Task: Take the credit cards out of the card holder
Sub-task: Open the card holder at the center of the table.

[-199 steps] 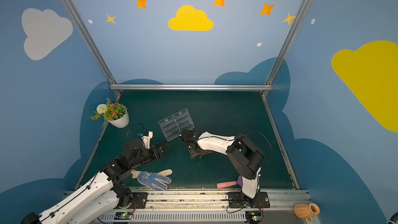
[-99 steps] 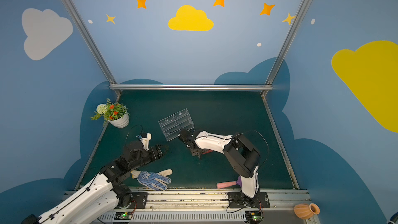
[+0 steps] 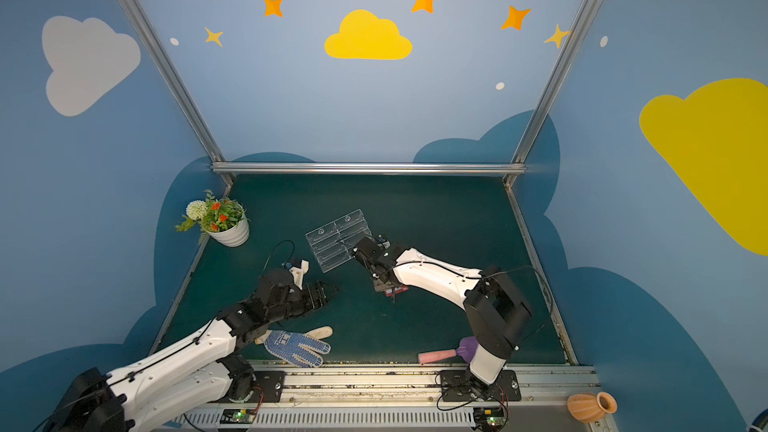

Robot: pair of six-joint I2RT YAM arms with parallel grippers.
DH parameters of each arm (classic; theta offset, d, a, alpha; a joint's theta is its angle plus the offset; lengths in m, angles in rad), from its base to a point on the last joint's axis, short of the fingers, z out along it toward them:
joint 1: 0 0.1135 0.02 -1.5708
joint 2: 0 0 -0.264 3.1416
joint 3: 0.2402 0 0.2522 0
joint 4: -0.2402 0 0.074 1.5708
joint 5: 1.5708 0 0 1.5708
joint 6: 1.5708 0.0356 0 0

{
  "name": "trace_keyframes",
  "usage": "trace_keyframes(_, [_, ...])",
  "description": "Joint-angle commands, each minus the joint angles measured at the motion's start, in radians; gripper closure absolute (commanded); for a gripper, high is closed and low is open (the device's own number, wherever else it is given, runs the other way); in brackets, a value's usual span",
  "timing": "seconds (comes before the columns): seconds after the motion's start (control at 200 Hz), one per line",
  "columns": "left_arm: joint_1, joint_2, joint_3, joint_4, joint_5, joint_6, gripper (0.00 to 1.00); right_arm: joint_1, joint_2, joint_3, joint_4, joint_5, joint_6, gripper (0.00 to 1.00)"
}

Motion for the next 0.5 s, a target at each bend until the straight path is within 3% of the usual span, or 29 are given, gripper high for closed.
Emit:
trace_keyframes(0.0, [-0.034, 0.078, 0.034, 0.117, 0.000, -0.028, 0.26, -0.043, -0.053, -0.056, 0.007, -0.046, 0.029, 1.00])
trace_keyframes(0.496, [-0.100, 0.590, 0.201, 0.434, 0.066, -0.193, 0.27, -0.380, -0.345, -0.425, 0.205, -0.317, 0.073, 1.00])
